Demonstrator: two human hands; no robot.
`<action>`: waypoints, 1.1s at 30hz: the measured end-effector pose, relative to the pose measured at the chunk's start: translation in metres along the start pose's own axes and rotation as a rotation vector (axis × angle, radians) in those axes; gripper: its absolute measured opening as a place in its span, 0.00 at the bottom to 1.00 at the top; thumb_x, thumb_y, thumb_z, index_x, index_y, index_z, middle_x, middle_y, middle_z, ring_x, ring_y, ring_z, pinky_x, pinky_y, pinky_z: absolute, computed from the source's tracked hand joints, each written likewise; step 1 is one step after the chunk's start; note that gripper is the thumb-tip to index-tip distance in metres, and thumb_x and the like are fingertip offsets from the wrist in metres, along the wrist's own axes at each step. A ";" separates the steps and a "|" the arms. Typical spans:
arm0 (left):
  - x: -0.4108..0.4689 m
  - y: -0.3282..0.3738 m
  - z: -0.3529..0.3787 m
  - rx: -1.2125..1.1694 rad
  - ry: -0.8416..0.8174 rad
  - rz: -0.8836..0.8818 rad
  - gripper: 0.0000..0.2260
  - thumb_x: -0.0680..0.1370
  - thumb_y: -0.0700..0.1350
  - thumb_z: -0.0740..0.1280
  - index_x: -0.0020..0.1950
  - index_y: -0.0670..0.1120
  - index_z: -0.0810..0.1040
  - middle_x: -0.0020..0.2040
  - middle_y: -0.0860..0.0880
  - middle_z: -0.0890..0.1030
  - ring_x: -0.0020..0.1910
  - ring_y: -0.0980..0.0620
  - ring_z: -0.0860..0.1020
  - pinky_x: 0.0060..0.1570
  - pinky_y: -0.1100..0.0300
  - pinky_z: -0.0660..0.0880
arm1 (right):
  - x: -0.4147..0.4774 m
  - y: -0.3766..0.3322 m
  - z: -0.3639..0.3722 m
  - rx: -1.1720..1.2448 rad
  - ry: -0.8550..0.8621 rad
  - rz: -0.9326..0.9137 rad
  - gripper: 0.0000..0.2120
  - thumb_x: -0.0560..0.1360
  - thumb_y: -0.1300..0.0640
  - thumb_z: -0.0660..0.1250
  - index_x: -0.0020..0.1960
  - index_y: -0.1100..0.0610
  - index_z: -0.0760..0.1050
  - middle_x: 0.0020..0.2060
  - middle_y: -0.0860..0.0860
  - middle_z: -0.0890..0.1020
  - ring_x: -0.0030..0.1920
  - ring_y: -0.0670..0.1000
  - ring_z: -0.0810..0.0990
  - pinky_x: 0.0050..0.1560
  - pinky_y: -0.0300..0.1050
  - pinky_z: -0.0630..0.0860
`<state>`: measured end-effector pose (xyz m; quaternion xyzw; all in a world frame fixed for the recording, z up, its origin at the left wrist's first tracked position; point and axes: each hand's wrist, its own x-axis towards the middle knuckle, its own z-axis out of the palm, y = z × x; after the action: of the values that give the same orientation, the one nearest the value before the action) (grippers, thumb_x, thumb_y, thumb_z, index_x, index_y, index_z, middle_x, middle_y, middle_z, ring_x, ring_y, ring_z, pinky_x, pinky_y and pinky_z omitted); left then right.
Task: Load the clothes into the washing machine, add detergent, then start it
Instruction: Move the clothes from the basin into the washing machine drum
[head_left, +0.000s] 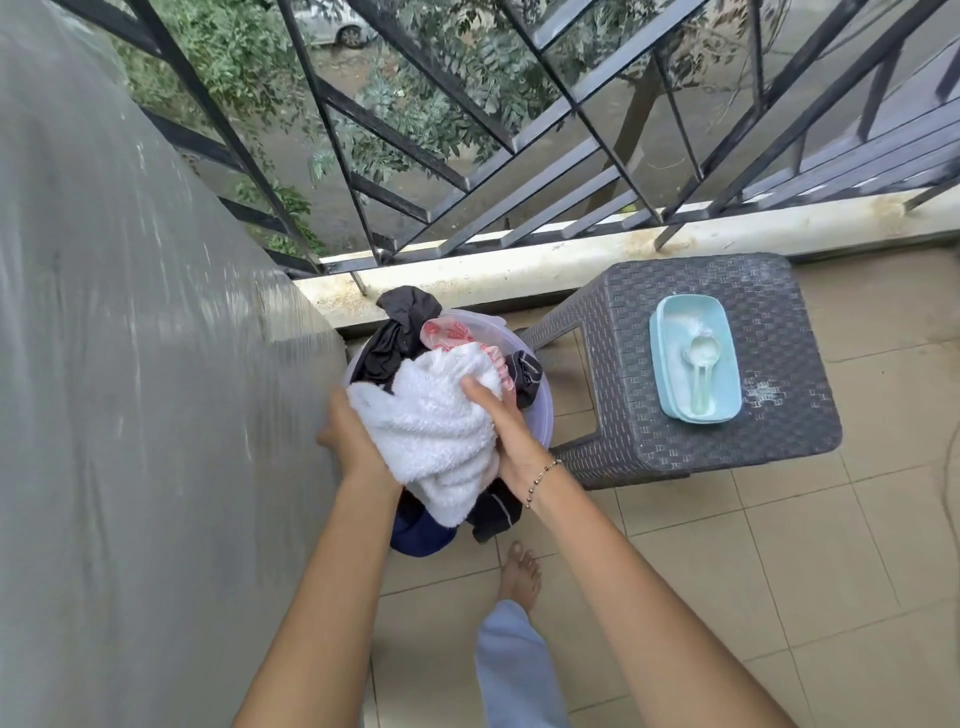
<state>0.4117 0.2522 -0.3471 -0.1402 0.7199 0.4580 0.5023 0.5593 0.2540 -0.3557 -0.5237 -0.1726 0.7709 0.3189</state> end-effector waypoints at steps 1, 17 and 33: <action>-0.006 0.002 -0.001 -0.086 0.066 0.073 0.24 0.76 0.61 0.62 0.65 0.47 0.65 0.64 0.47 0.74 0.58 0.47 0.78 0.52 0.50 0.79 | -0.001 -0.001 0.002 -0.048 0.087 -0.032 0.21 0.69 0.48 0.73 0.61 0.48 0.74 0.58 0.51 0.81 0.57 0.51 0.81 0.56 0.48 0.78; -0.161 0.085 0.007 0.143 -0.297 0.237 0.14 0.76 0.52 0.64 0.54 0.44 0.80 0.47 0.44 0.83 0.40 0.48 0.79 0.37 0.59 0.74 | -0.106 -0.110 0.074 -0.030 0.389 -0.340 0.05 0.72 0.52 0.66 0.38 0.48 0.78 0.30 0.42 0.82 0.32 0.42 0.81 0.27 0.33 0.74; -0.282 0.240 -0.162 -0.204 -0.460 0.498 0.21 0.81 0.54 0.57 0.68 0.43 0.73 0.65 0.38 0.77 0.63 0.38 0.76 0.65 0.40 0.71 | -0.244 -0.156 0.294 -0.162 0.037 -0.563 0.18 0.64 0.46 0.69 0.53 0.50 0.79 0.52 0.53 0.81 0.51 0.53 0.81 0.51 0.50 0.77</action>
<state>0.2851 0.1800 0.0303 0.0971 0.5504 0.6556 0.5077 0.3985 0.2247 0.0235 -0.4927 -0.3663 0.6261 0.4806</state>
